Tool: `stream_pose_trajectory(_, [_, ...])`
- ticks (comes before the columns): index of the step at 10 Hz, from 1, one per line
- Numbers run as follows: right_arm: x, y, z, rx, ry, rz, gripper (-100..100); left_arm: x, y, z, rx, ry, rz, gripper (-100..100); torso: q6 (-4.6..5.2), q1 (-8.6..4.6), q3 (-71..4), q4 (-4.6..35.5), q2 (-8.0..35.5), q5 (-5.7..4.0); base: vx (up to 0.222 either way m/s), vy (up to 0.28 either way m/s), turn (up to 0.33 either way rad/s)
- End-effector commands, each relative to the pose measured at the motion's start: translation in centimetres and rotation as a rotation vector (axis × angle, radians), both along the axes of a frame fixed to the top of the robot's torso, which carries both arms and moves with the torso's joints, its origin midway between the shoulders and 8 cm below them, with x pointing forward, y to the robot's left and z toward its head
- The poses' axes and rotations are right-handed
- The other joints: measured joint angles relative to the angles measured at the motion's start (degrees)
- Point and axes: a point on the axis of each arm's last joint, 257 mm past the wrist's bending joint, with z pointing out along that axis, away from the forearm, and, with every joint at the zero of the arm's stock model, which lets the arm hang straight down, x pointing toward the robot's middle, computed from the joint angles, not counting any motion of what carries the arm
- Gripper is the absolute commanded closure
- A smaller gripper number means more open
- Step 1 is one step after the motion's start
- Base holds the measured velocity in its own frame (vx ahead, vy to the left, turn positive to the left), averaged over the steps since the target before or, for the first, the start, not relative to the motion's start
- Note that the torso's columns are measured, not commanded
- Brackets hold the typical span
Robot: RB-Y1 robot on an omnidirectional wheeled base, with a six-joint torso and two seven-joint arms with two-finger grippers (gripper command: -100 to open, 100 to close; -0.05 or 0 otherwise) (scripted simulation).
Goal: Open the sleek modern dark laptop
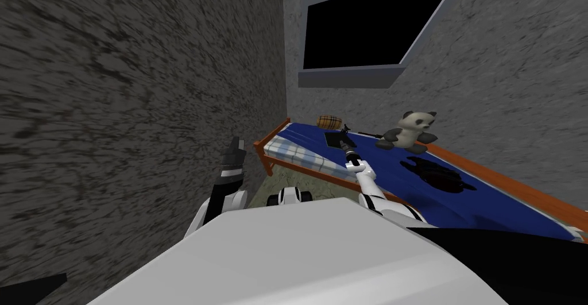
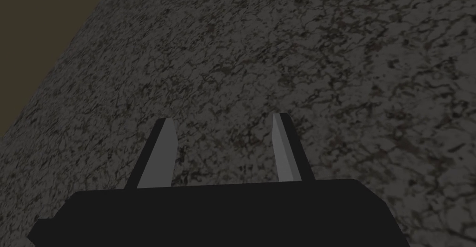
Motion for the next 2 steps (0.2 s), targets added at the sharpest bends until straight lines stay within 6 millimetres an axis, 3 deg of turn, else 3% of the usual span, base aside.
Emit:
stream_pose_trajectory(1, [-0.05, 0.01, -0.18, 0.002, 0.003, -0.001, 0, 0.0, 0.0, 0.0, 0.0, 0.0, 0.0, 0, 0.01, 0.04, 0.05, 0.03, 0.08, 0.02, 0.0, 0.0, 0.0])
stream_pose_trajectory(2, [-0.11, 0.02, -0.36, 0.004, 0.006, -0.002, 0, 0.0, 0.0, 0.0, 0.0, 0.0, 0.0, 0, 0.01, 0.07, 0.07, 0.05, 0.12, 0.04, 0.0, 0.0, 0.0])
